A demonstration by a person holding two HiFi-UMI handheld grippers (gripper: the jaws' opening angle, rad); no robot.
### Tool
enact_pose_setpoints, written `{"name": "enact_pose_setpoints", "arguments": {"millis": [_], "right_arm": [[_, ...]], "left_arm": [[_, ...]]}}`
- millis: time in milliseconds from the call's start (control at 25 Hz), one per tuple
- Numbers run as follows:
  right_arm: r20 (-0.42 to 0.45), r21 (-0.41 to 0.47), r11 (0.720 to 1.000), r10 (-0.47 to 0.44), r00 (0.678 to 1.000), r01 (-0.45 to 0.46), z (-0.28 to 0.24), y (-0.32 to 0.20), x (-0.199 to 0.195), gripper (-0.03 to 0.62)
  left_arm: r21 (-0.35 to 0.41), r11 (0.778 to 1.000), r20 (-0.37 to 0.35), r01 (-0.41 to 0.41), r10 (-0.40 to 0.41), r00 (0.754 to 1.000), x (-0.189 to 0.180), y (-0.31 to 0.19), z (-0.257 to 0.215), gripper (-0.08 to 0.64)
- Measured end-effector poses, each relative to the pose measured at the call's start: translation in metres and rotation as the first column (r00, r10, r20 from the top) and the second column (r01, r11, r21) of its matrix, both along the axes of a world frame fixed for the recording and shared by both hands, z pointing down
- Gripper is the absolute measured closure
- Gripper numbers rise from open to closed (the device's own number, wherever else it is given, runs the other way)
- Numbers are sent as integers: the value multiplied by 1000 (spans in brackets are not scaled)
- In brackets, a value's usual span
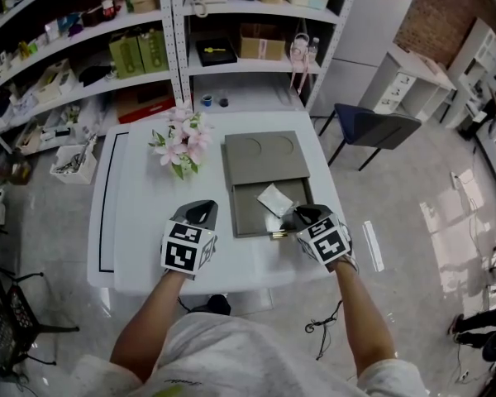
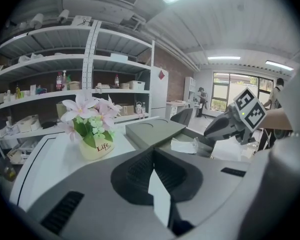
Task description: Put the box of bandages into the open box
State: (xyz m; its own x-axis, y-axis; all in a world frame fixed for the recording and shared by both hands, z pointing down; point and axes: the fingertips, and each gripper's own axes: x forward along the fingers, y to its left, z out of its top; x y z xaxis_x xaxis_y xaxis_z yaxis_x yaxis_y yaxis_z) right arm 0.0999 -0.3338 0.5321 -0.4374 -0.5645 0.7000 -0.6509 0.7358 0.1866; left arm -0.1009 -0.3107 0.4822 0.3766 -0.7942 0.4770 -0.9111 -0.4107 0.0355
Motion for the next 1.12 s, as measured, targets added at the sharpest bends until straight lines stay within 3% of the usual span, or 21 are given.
{"name": "enact_pose_setpoints", "arguments": {"millis": [600,920,1120], "right_arm": [[164,91,991,81,983,-97,-59,36,29,571],[291,125,978,124,948,-167,-88,65,48,583],[384,122,967,163,909,-225,-103,83,59,587]], "left_arm": [[35,998,10,54,-55,998,5,40,-18,555],[50,996,15,73,-74,997,13,62,-25,555],[55,995,20,85,-86,996,17,78,-27,555]]}}
